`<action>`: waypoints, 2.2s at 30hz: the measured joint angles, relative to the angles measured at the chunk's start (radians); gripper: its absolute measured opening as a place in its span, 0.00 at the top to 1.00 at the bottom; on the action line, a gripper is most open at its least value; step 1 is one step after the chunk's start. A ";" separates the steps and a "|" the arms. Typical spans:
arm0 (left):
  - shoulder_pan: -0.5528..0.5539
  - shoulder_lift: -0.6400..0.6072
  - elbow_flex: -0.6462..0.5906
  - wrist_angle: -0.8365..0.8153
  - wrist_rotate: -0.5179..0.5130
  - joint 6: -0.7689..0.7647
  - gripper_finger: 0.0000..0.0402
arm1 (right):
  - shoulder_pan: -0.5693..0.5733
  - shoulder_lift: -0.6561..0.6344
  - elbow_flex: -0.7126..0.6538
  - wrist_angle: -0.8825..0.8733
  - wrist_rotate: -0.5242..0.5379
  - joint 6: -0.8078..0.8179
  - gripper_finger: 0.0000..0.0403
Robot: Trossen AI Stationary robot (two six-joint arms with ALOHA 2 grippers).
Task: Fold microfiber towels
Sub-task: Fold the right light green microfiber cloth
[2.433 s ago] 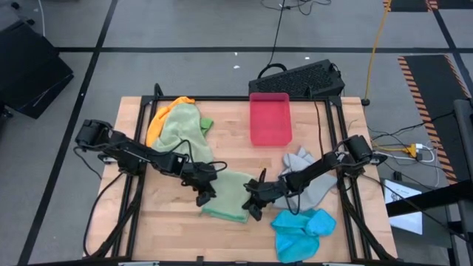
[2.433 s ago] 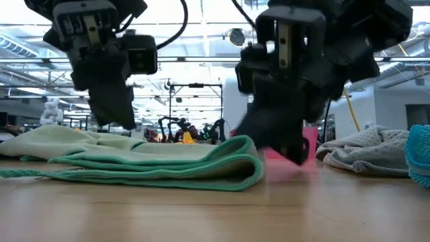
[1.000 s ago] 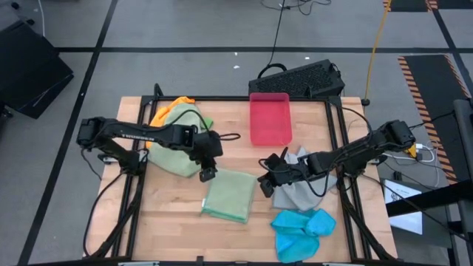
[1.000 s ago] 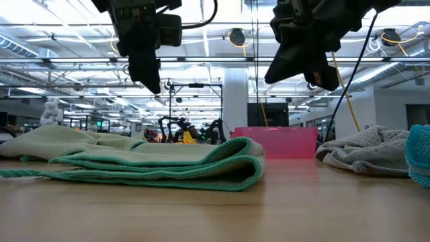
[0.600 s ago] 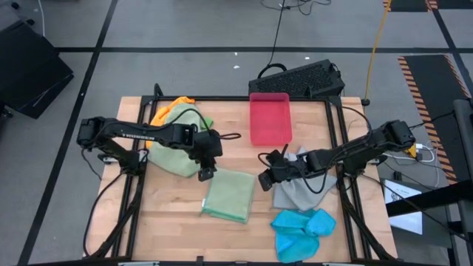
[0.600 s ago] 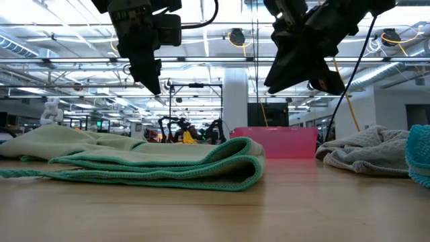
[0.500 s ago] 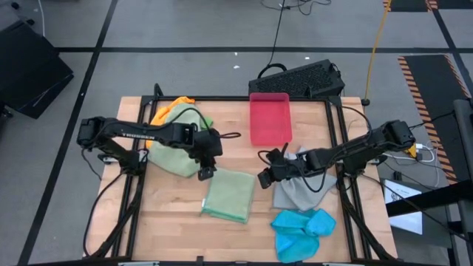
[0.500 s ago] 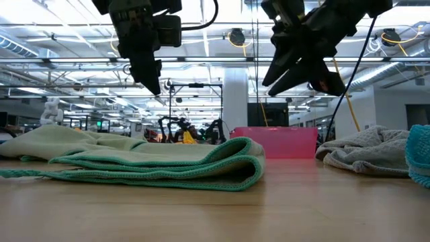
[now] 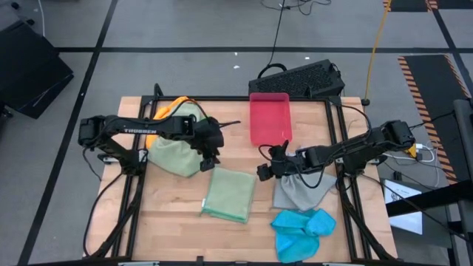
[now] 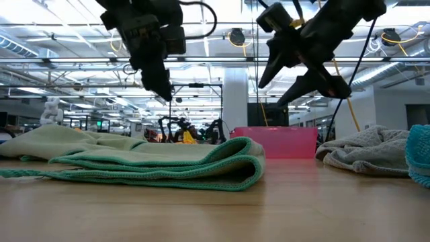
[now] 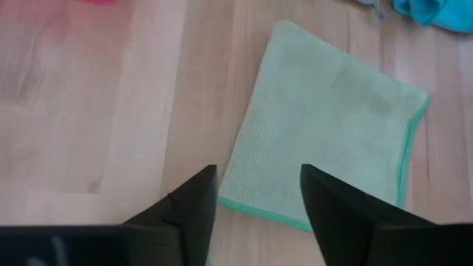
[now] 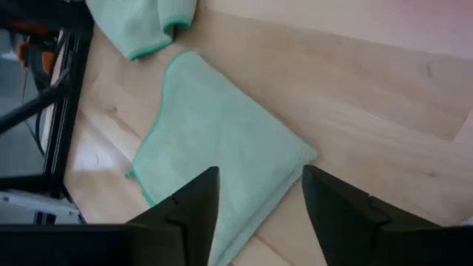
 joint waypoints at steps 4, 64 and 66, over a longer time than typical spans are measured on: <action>0.011 0.000 -0.025 0.009 0.015 -0.037 0.39 | -0.027 0.008 0.000 0.028 0.000 -0.001 0.47; 0.035 0.177 -0.148 0.164 0.156 -0.093 0.66 | -0.102 0.377 0.000 0.314 -0.281 -0.160 0.81; 0.035 0.154 -0.135 0.143 0.166 -0.107 0.66 | -0.102 0.378 0.000 0.313 -0.280 -0.178 0.88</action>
